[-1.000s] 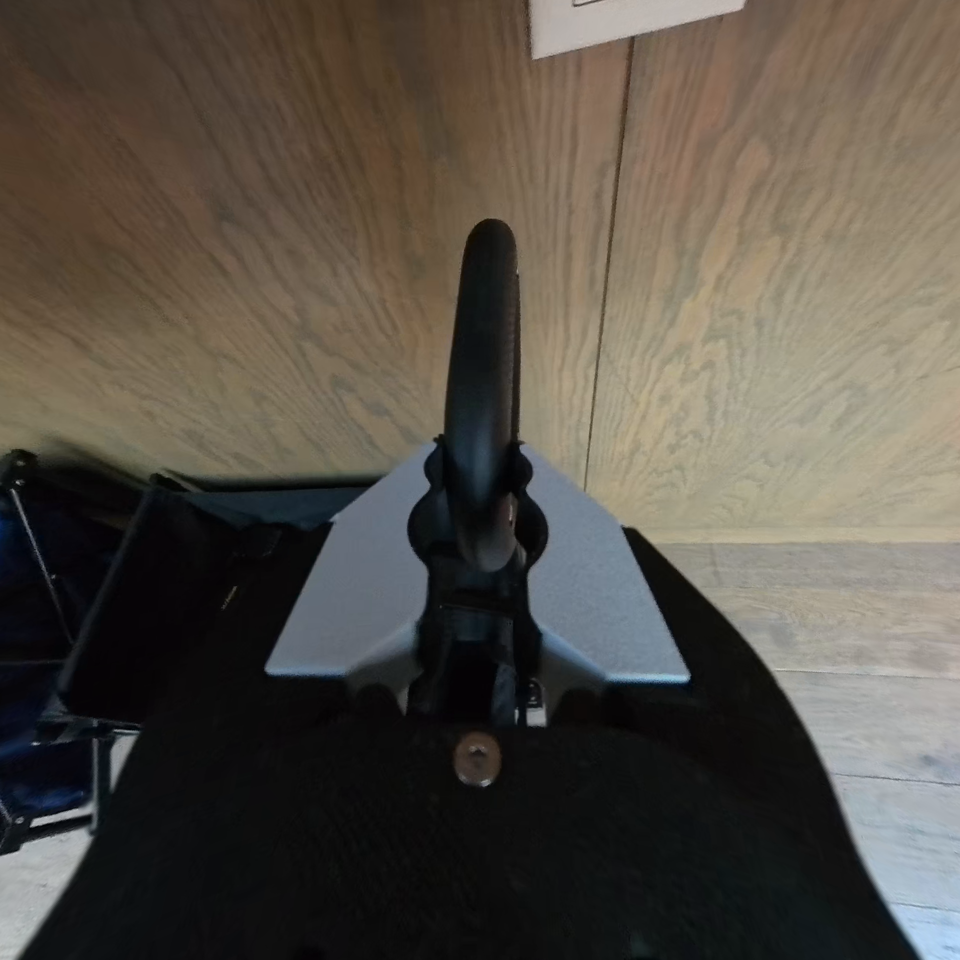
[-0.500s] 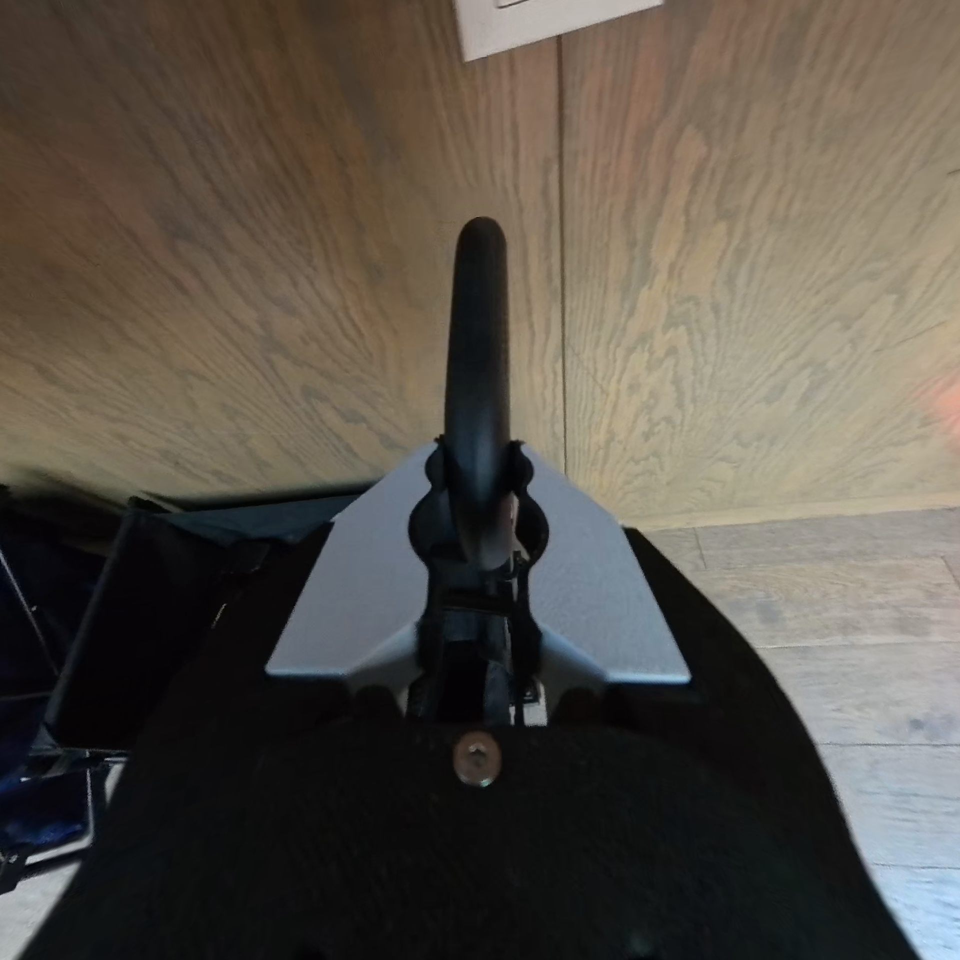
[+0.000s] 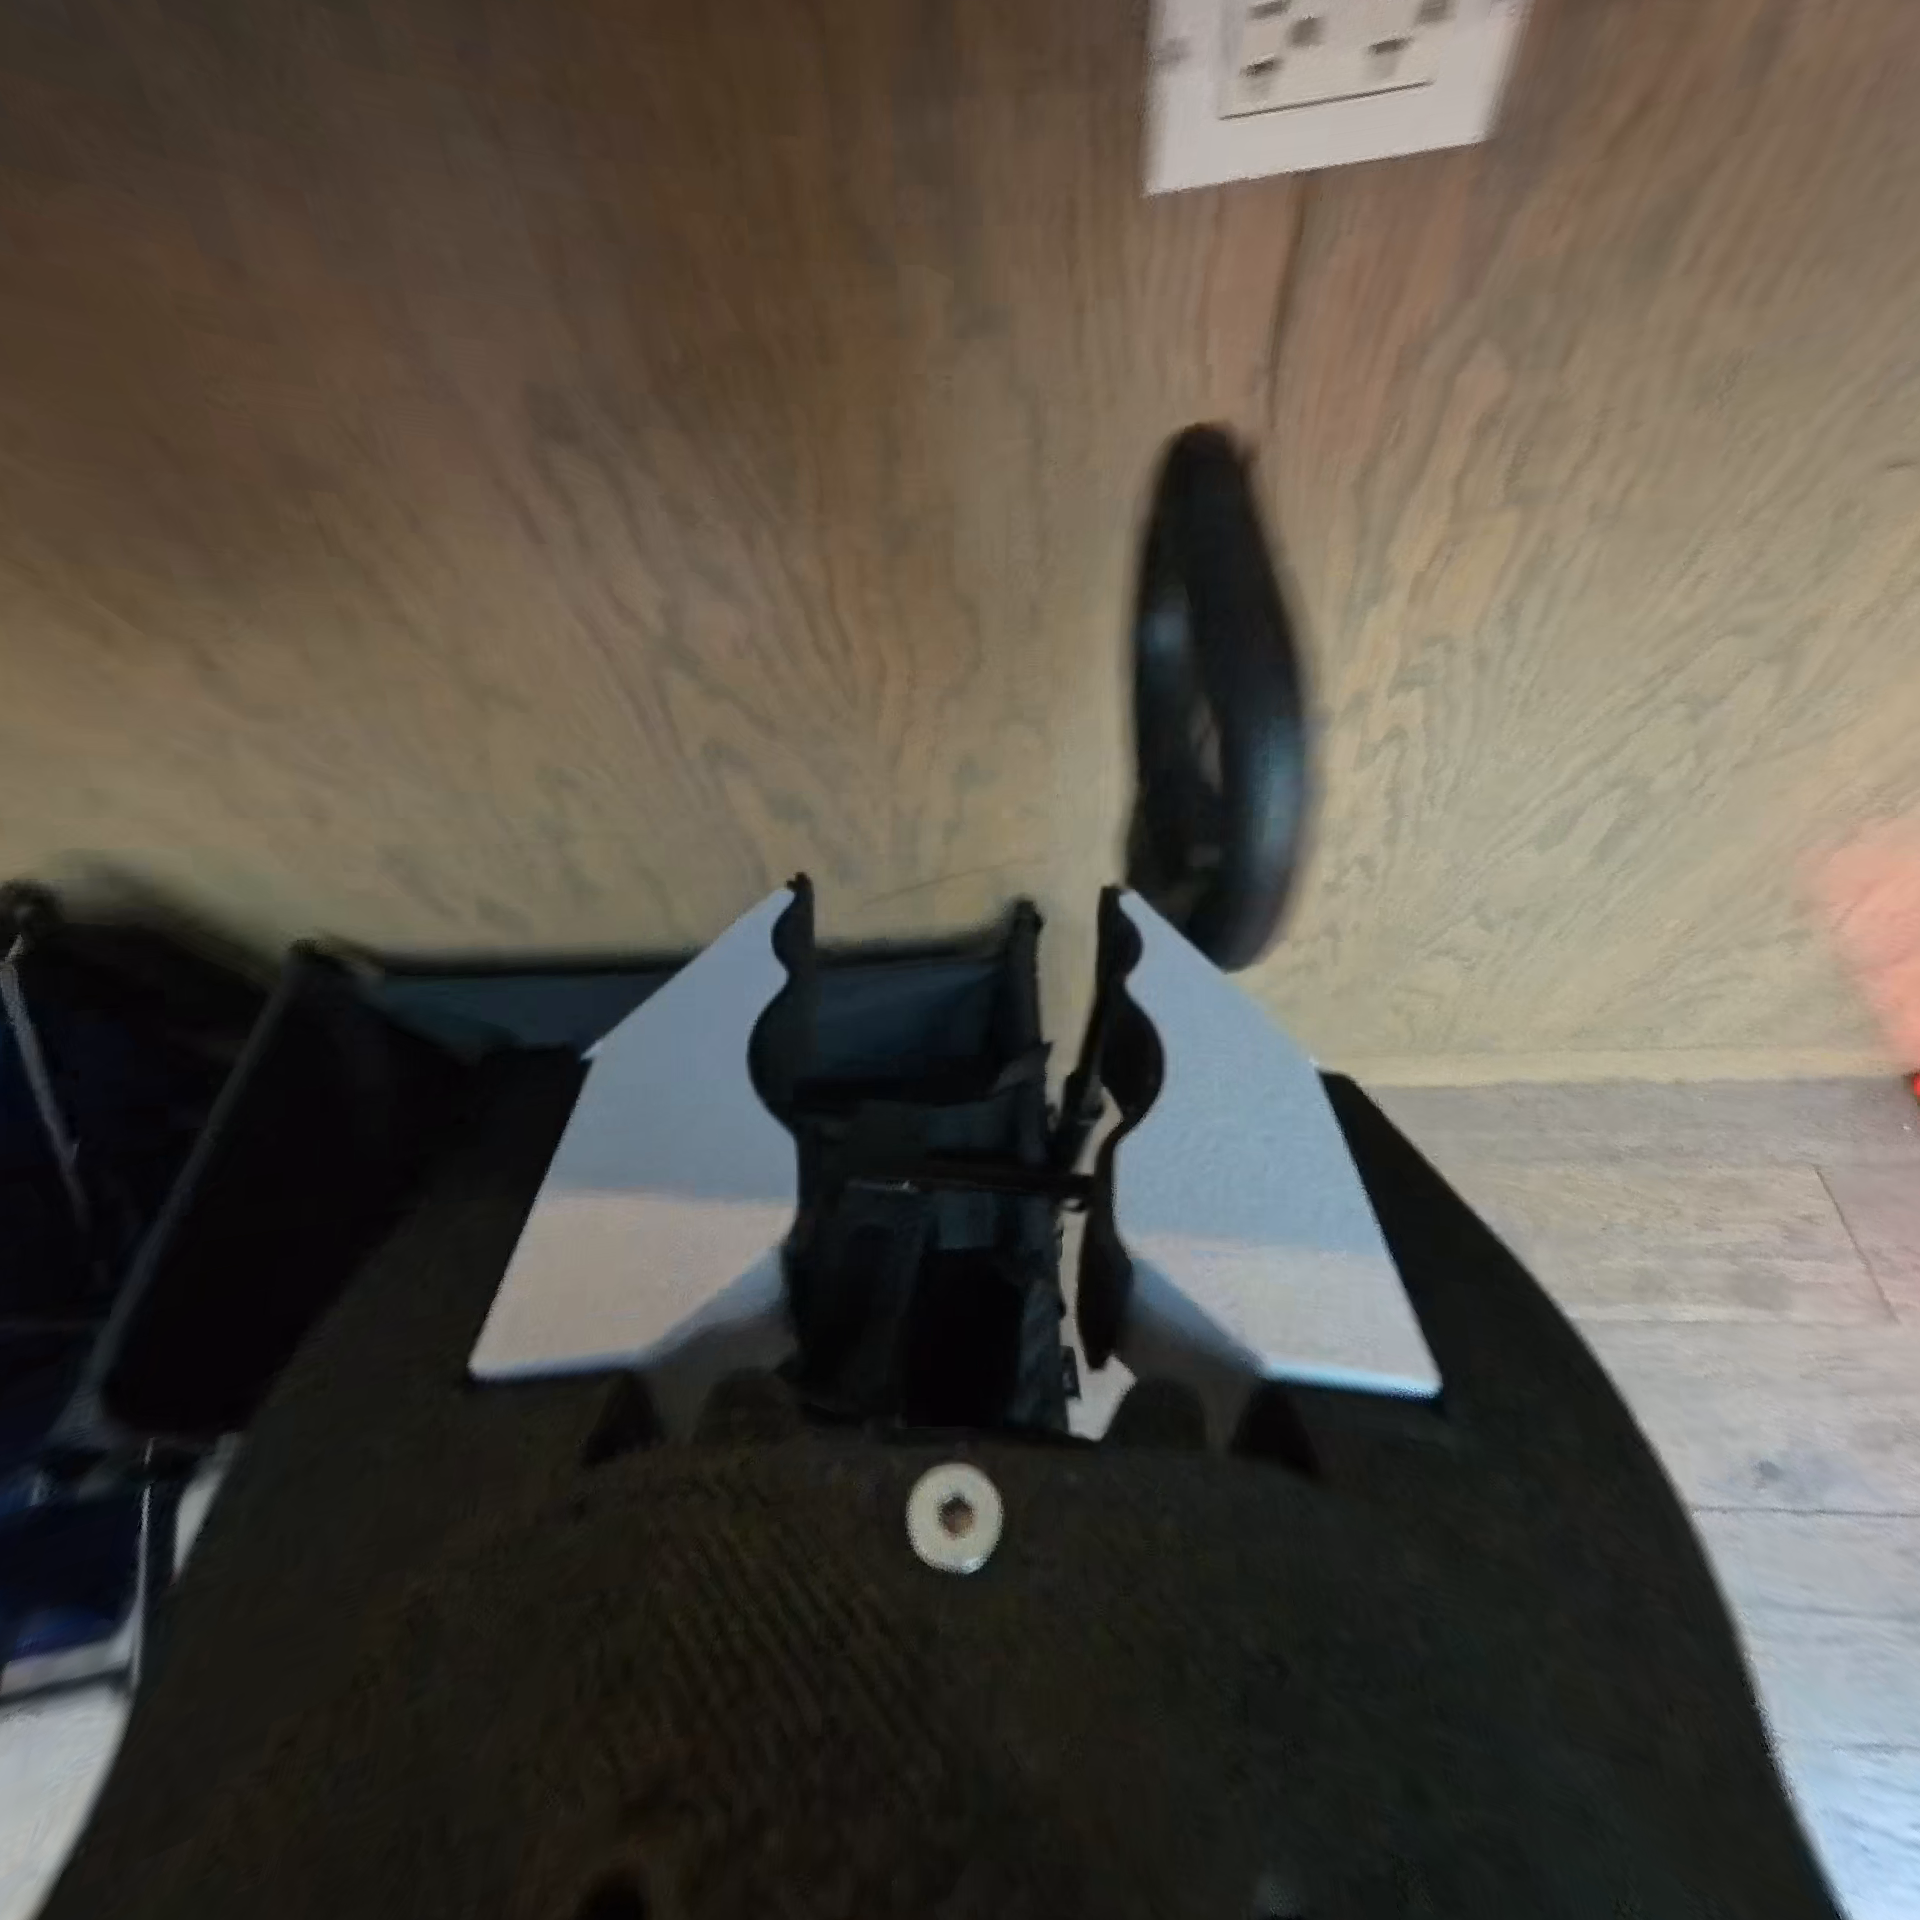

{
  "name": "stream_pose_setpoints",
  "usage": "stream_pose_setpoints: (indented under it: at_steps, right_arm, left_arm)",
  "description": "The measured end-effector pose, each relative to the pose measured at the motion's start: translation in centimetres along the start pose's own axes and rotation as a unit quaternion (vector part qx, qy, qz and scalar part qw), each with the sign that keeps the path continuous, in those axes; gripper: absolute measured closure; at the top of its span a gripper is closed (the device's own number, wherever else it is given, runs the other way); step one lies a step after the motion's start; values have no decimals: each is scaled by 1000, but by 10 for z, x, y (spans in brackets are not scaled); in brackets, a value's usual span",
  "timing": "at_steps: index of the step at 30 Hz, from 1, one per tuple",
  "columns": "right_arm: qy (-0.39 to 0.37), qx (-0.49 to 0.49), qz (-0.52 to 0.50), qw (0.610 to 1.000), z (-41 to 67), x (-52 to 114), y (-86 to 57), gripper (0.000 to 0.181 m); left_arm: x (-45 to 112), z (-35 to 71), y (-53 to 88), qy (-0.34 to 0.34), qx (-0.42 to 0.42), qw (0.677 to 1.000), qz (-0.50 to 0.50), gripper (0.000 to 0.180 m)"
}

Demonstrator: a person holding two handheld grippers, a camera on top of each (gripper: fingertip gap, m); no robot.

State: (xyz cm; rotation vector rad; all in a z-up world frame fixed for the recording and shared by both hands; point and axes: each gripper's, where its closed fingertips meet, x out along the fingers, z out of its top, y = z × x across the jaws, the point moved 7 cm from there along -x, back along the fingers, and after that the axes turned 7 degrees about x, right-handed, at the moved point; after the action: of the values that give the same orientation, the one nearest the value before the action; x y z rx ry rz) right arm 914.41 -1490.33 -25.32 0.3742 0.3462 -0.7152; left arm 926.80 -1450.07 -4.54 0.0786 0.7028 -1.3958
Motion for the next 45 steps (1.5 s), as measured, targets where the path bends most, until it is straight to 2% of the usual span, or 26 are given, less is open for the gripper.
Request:
stream_pose_setpoints:
  at_steps: [4, 7, 12, 15, 16, 20, 25, 31, 32, 33, 34, 36, 40, 42, 45]
  right_arm:
    - [57, -117, 110, 985, -34, -10, 86, 123]
    - [58, -195, 183, 962, -48, -16, 158, 124]
    - [55, -205, 306, 928, -62, -35, 272, 125]
    - [66, -230, 379, 894, -78, -51, 339, 122]
    - [65, -243, 399, 882, -83, -56, 360, 126]
    - [61, -282, 477, 830, -98, -72, 449, 126]
    - [60, -343, 572, 743, -125, -79, 563, 124]
    - [85, -372, 640, 667, -162, -52, 668, 123]
    - [90, -381, 649, 652, -168, -49, 680, 128]
    - [84, -395, 648, 646, -171, -44, 689, 136]
    - [62, -408, 639, 649, -170, -38, 694, 160]
    - [46, -409, 647, 642, -164, -27, 697, 161]
    - [52, -325, 605, 725, -130, 19, 687, 163]
    - [56, -296, 590, 750, -119, 38, 681, 164]
    - [65, -293, 599, 742, -115, 47, 685, 164]
  left_arm:
    - [-29, -8, 14, -36, -19, 999, 16, 139]
    - [-56, -12, 28, -61, -20, 997, 33, 138]
    - [-121, -30, 49, -91, -13, 994, 62, 138]
    - [-165, -53, 66, -104, -16, 989, 105, 139]
    - [-179, -61, 72, -111, -22, 987, 117, 139]
    - [-229, -88, 89, -154, -83, 975, 136, 139]
    - [-269, -112, 101, -185, -130, 955, 191, 140]
    - [-278, -116, 114, -232, -201, 905, 294, 140]
    - [-276, -112, 112, -247, -211, 895, 305, 140]
    - [-273, -109, 110, -258, -216, 887, 317, 141]
    - [-269, -107, 110, -261, -222, 880, 329, 141]
    - [-257, -109, 111, -249, -243, 870, 351, 141]
    - [-237, -102, 107, -256, -263, 847, 384, 140]
    - [-229, -100, 108, -252, -270, 839, 399, 140]
    - [-221, -94, 109, -258, -277, 832, 407, 140]
